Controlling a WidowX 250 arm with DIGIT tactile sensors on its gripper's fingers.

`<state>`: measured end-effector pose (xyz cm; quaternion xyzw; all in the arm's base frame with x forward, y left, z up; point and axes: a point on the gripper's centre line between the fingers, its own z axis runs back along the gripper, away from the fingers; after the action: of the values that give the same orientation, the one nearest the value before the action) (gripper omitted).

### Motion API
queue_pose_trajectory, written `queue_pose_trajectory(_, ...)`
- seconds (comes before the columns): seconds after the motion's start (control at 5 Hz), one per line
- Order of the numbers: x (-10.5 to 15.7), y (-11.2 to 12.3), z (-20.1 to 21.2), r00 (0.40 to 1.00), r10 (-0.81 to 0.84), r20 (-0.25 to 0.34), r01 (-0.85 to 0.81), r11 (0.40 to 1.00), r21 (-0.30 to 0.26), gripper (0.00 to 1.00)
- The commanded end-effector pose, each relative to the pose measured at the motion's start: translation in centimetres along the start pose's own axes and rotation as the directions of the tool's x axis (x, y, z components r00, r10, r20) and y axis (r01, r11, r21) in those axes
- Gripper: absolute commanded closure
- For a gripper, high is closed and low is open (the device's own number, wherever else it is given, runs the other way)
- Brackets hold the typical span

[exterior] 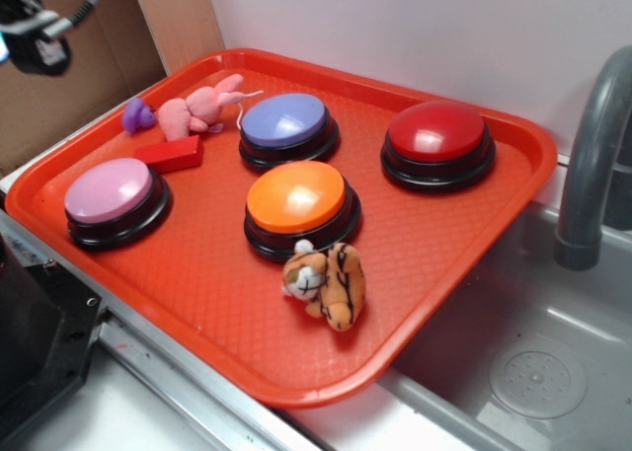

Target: Push the pink button.

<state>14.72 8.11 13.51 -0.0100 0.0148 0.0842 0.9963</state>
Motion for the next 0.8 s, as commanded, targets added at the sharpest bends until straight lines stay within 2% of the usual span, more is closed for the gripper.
queue_pose_trajectory(0.0, 0.6, 0.2, -6.5, 0.979, -0.206, 0.012, 0.197, 0.952, 0.234, 0.0)
queue_pose_trajectory(0.2, -0.1, -0.6, -8.8, 0.969, -0.245, 0.026, 0.236, 0.953, 0.19, 0.0)
queue_pose_trajectory(0.4, 0.3, -0.6, -8.8, 0.969, -0.24, 0.066, 0.23, 0.964, 0.13, 0.0)
queue_pose_trajectory(0.6, 1.1, -0.7, -8.8, 0.965, -0.257, 0.06, 0.251, 0.964, 0.085, 0.0)
